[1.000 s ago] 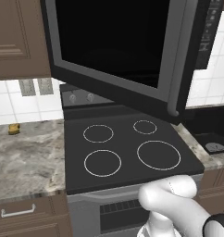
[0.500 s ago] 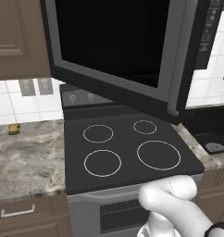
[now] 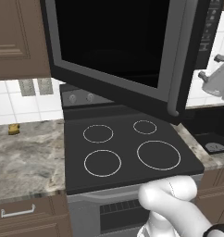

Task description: Pick the garlic from the counter and place it in the microwave. Then turn on the microwave.

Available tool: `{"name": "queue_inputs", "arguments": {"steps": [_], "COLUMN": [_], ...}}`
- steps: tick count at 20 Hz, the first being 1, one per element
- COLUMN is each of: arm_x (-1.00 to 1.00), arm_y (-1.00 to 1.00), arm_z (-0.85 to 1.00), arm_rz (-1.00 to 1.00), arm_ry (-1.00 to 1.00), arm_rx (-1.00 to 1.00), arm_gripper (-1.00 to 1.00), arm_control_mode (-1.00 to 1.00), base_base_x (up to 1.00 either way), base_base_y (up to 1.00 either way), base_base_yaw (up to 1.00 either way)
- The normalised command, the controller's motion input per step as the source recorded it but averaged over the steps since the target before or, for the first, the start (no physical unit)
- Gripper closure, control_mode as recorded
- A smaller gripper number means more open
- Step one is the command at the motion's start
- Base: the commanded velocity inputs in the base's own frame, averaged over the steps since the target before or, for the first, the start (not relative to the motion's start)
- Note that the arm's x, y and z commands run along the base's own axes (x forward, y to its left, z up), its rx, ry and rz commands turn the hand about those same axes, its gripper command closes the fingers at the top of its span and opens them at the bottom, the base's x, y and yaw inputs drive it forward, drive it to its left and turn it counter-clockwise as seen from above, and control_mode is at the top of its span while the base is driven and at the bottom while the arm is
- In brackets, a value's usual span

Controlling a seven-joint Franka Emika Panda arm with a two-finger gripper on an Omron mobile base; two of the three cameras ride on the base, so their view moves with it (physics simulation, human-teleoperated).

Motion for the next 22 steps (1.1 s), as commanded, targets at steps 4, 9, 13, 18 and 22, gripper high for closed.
{"name": "queue_inputs", "arguments": {"steps": [4,9,13,18,22], "arm_x": [0.19,0.20,0.09,0.08,0.13], "arm_y": [0.32,0.40,0.43,0.36,0.36], "arm_z": [0.00,0.00,0.00,0.00,0.00], "arm_rz": [0.17,0.19,0.20,0.19,0.19], "arm_ry": [0.00,0.00,0.00,0.00,0.00], "arm_rx": [0.11,0.01,0.00,0.00,0.00], "arm_gripper": [-1.00,-1.00,-1.00,-1.00,-1.00], "arm_control_mode": [-1.00,-1.00,-1.00,-1.00,-1.00], "base_base_x": [0.00,0.00,0.00,0.00,0.00], "base_base_y": [0.00,0.00,0.00,0.00,0.00], "base_base_yaw": [0.00,0.00,0.00,0.00,0.00]}}
